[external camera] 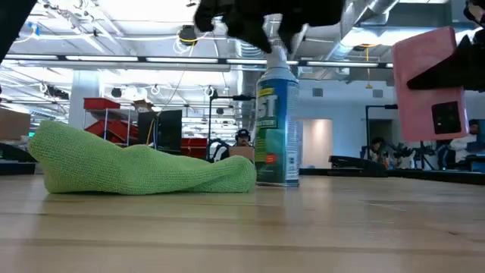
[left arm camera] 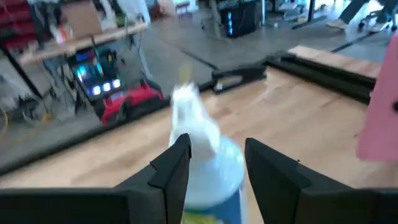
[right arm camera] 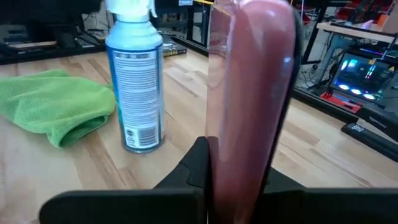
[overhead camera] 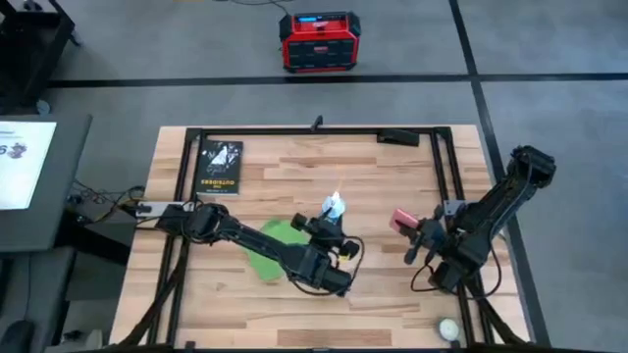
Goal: Apply microfiber cloth
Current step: Spray the pink cellphone using the spray bottle
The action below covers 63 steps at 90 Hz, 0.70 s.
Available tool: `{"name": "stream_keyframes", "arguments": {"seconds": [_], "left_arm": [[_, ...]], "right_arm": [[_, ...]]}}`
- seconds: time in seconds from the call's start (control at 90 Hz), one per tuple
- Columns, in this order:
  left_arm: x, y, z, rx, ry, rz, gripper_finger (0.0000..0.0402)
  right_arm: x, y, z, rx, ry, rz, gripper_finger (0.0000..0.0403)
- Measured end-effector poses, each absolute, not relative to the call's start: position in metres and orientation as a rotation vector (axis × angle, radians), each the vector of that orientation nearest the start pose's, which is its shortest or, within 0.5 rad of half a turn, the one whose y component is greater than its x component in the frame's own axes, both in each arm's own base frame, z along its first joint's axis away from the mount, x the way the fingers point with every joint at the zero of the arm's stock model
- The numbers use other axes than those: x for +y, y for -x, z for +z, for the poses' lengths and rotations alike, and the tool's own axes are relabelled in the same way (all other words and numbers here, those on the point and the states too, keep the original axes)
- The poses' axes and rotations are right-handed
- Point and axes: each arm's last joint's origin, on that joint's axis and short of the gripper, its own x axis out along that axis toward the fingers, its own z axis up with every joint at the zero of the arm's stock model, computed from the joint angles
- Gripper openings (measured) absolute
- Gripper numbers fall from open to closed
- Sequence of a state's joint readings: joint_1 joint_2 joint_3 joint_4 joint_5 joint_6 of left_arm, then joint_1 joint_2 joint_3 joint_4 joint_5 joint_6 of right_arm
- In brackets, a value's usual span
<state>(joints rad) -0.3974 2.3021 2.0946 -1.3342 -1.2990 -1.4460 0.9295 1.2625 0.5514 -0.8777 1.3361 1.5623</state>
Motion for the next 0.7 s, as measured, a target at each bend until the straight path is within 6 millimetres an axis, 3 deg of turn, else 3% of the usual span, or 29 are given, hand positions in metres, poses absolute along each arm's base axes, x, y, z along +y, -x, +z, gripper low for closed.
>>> {"name": "stream_keyframes", "arguments": {"seconds": [0.322,0.7], "left_arm": [[-0.174,-0.403,0.232,0.255,0.087,1.121,0.0134],[-0.186,-0.411,0.233,0.203,0.034,1.070,0.0134]], "right_arm": [[0.114,-0.120,0.166,0.233,-0.051,-0.639,0.0012],[0.112,-0.122,0.166,0.231,-0.054,-0.655,0.0012]]}}
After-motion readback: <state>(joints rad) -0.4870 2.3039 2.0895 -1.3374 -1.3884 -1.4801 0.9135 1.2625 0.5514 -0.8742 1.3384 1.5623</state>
